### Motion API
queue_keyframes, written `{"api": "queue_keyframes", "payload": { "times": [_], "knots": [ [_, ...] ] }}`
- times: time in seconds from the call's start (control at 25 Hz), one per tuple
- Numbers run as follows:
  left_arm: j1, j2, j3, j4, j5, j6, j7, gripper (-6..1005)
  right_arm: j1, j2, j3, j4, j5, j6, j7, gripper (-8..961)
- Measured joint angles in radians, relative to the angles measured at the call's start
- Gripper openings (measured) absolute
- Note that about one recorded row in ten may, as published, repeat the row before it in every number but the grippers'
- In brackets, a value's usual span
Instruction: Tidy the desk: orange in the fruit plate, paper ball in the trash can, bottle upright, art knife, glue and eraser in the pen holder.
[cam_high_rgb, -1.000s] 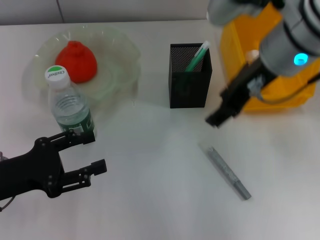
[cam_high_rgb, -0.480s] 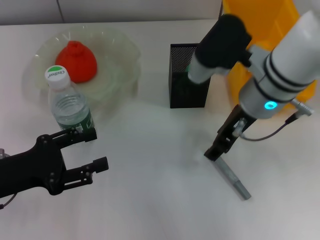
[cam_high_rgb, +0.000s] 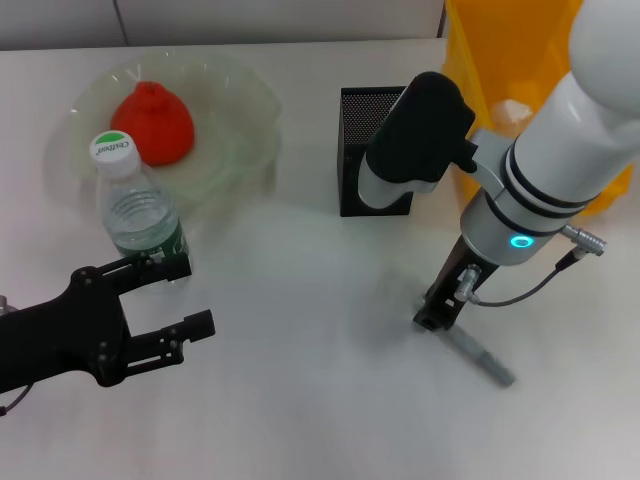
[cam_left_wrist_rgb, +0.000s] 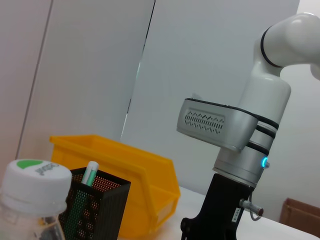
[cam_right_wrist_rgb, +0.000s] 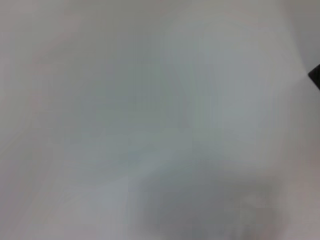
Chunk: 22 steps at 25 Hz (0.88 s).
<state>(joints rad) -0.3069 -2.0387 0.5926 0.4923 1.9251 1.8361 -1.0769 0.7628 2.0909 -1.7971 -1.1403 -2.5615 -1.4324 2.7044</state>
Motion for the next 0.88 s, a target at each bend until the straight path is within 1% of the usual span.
{"api": "queue_keyframes", "payload": {
  "times": [0.04,0.24,0.4,0.48,0.52,0.56,0.6,0.64,0.68,0.76,0.8,0.84,0.88],
  "knots": [
    [0.000,0.000,0.000,0.000,0.000,0.000,0.000,769,0.000,0.000,-0.003,-0.001,0.000,0.001,0.000,484],
    [0.000,0.000,-0.001,0.000,0.000,-0.001,-0.001,769,-0.005,0.000,-0.003,-0.009,0.000,-0.010,-0.002,236],
    [0.000,0.000,-0.001,0.000,0.000,-0.002,-0.002,769,-0.012,-0.001,0.001,-0.034,0.000,-0.025,-0.005,175],
    [0.000,0.000,-0.001,0.000,-0.001,-0.002,-0.002,769,-0.046,-0.006,0.036,-0.132,0.000,-0.062,-0.009,145],
    [0.000,0.000,-0.001,0.000,-0.002,-0.002,-0.002,769,-0.065,-0.006,0.071,-0.191,0.000,-0.076,-0.017,144],
    [0.000,0.000,-0.001,0.000,-0.002,-0.001,-0.002,769,-0.065,-0.006,0.071,-0.191,0.000,-0.076,-0.017,144],
    [0.001,0.000,-0.001,0.000,-0.004,0.001,-0.002,769,-0.090,-0.005,0.117,-0.255,0.002,-0.096,-0.030,143],
    [0.002,0.000,-0.001,0.000,-0.006,0.004,-0.002,769,-0.139,-0.002,0.228,-0.386,0.036,-0.112,-0.061,143],
    [0.002,0.000,-0.001,0.000,-0.006,0.004,-0.002,769,-0.139,-0.002,0.228,-0.386,0.036,-0.112,-0.061,142],
    [0.004,0.001,-0.001,0.000,-0.008,0.006,-0.002,769,-0.195,0.000,0.381,-0.478,0.150,-0.108,-0.110,141],
    [0.006,0.001,-0.004,0.000,-0.008,0.010,-0.002,769,-0.219,0.000,0.452,-0.491,0.227,-0.098,-0.136,140],
    [0.009,0.001,-0.011,0.000,-0.009,0.018,-0.001,769,-0.263,-0.001,0.585,-0.481,0.412,-0.070,-0.203,140],
    [0.009,0.001,-0.011,0.000,-0.009,0.018,-0.001,769,-0.263,-0.001,0.585,-0.481,0.412,-0.070,-0.203,139]
  ]
}}
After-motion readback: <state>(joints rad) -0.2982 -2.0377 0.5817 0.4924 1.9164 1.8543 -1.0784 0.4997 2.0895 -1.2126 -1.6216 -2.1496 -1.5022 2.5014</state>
